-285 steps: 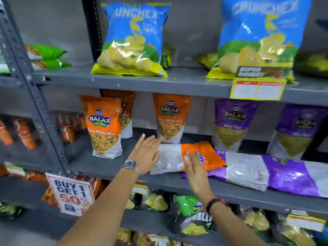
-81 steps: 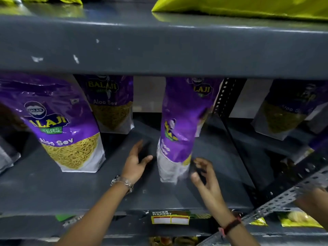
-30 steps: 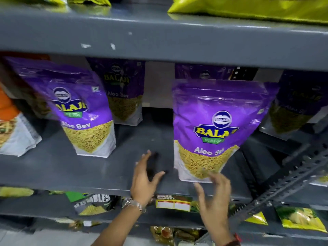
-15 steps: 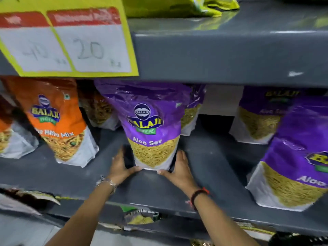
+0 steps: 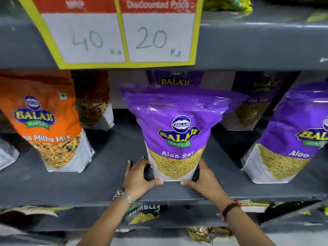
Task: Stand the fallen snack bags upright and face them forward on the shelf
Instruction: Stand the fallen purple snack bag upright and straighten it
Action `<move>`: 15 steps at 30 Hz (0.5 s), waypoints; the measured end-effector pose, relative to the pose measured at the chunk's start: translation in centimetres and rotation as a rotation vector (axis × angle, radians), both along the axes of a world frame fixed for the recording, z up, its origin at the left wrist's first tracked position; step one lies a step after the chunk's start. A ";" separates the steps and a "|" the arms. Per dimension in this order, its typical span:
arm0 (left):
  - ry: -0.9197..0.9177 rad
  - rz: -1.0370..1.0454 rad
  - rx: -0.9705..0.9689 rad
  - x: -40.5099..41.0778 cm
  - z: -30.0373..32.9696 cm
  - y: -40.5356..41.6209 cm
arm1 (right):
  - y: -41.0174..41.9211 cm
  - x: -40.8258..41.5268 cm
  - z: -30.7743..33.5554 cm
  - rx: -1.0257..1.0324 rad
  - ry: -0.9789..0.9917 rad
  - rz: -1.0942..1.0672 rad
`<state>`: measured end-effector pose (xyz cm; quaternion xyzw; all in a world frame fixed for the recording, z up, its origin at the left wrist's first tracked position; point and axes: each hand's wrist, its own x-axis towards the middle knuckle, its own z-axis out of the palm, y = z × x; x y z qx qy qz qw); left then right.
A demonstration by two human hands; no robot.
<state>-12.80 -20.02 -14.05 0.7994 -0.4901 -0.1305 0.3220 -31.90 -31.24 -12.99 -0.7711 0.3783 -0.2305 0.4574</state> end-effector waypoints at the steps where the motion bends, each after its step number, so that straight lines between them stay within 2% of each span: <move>1: -0.019 -0.018 0.005 -0.1 0.0 0.1 | 0.3 -0.3 0.0 -0.015 0.008 -0.002; 8: -0.019 -0.014 -0.035 -0.9 0.0 0.8 | 1.3 -0.8 -0.1 -0.141 0.076 -0.043; 15: 0.005 0.038 -0.012 -1.8 -0.2 1.4 | 1.5 -1.0 0.1 -0.116 0.101 -0.028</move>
